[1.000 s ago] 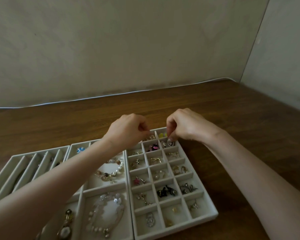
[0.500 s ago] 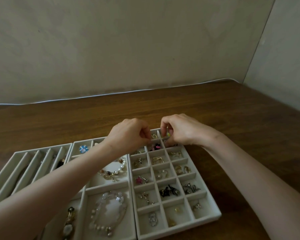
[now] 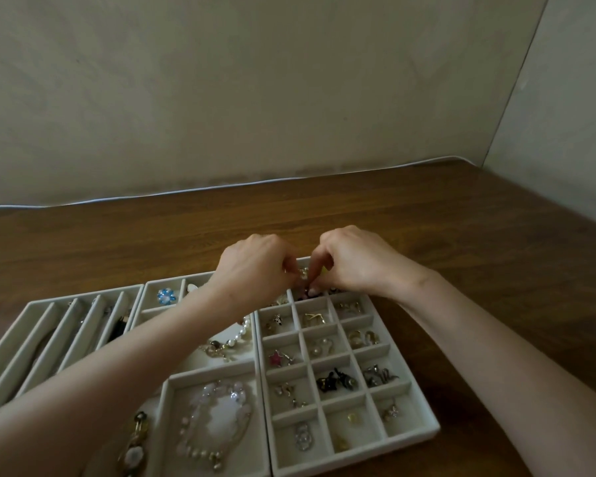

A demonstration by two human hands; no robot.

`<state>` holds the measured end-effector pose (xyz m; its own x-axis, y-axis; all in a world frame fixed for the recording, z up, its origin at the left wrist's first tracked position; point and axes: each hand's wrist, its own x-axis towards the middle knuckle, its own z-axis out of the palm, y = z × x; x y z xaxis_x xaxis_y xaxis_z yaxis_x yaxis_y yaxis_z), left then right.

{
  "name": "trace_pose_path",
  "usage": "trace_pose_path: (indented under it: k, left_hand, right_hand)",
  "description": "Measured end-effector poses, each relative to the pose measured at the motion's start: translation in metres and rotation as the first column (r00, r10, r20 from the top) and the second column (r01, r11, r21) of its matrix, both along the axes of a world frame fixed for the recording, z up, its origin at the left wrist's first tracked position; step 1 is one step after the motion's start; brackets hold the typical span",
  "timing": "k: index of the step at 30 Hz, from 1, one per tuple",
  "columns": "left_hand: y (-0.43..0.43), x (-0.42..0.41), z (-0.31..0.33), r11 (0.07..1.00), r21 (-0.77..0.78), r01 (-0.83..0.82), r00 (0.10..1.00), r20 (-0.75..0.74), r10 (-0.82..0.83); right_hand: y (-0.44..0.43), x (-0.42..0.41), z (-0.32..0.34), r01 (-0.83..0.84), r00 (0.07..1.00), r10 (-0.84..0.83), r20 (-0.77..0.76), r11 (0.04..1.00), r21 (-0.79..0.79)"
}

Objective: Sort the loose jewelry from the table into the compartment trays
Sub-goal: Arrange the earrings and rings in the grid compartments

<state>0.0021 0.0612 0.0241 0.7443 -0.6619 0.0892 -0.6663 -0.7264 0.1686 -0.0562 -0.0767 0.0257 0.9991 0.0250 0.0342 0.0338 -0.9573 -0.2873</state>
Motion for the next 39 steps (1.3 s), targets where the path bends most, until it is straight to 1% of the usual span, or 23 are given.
trace_pose_path:
  k: [3, 5, 8, 11, 15, 18, 21, 25, 28, 30, 35, 39]
  left_hand:
    - [0.005, 0.003, 0.002, 0.999, -0.042, 0.006, 1.0, -0.017, -0.006]
    - [0.007, 0.005, 0.002, 0.998, -0.068, 0.01, 1.0, -0.024, -0.012]
    - [0.009, 0.006, 0.001, 0.995, -0.093, 0.017, 0.999, -0.041, -0.021]
    - [0.01, 0.007, -0.001, 0.992, -0.121, 0.025, 0.998, -0.05, -0.031]
    - [0.009, 0.008, -0.001, 0.991, -0.112, 0.075, 0.995, -0.064, -0.083]
    - [0.004, 0.007, -0.002, 0.987, -0.079, 0.141, 0.985, -0.086, -0.148]
    - [-0.002, 0.007, -0.003, 0.975, -0.032, 0.218, 0.973, -0.067, -0.22]
    - [-0.006, 0.008, -0.001, 0.946, 0.075, 0.314, 0.949, -0.059, -0.31]
    - [-0.009, 0.009, 0.0, 0.93, 0.153, 0.334, 0.941, 0.005, -0.339]
    - [-0.011, 0.01, -0.001, 0.928, 0.175, 0.33, 0.941, 0.017, -0.338]
    - [-0.011, 0.011, -0.002, 0.937, 0.15, 0.314, 0.947, 0.012, -0.32]
    - [-0.004, 0.014, 0.001, 0.962, 0.057, 0.267, 0.964, -0.034, -0.266]
  right_hand:
    - [0.004, 0.0, -0.002, -0.009, 0.998, 0.017, 0.056, 0.99, -0.143]
    - [0.005, 0.001, -0.002, -0.026, 0.998, 0.036, 0.057, 0.986, -0.167]
    - [0.003, 0.001, -0.001, -0.042, 0.999, 0.043, 0.008, 0.996, -0.075]
    - [-0.003, -0.001, 0.004, -0.023, 0.999, 0.027, -0.036, 0.995, 0.094]
    - [-0.014, -0.006, 0.015, 0.025, 1.0, -0.023, -0.01, 0.931, 0.364]
    - [-0.021, -0.007, 0.019, 0.058, 0.998, -0.065, -0.001, 0.885, 0.463]
    - [-0.025, -0.006, 0.018, 0.086, 0.996, -0.083, -0.027, 0.865, 0.494]
    - [-0.029, -0.004, 0.016, 0.116, 0.993, -0.095, -0.066, 0.838, 0.533]
    - [-0.032, -0.004, 0.015, 0.129, 0.992, -0.102, -0.079, 0.823, 0.554]
    - [-0.032, -0.003, 0.014, 0.129, 0.992, -0.102, -0.079, 0.812, 0.57]
    - [-0.034, -0.003, 0.013, 0.147, 0.989, -0.109, -0.101, 0.81, 0.568]
    - [-0.03, -0.002, 0.012, 0.129, 0.992, -0.115, -0.061, 0.844, 0.52]
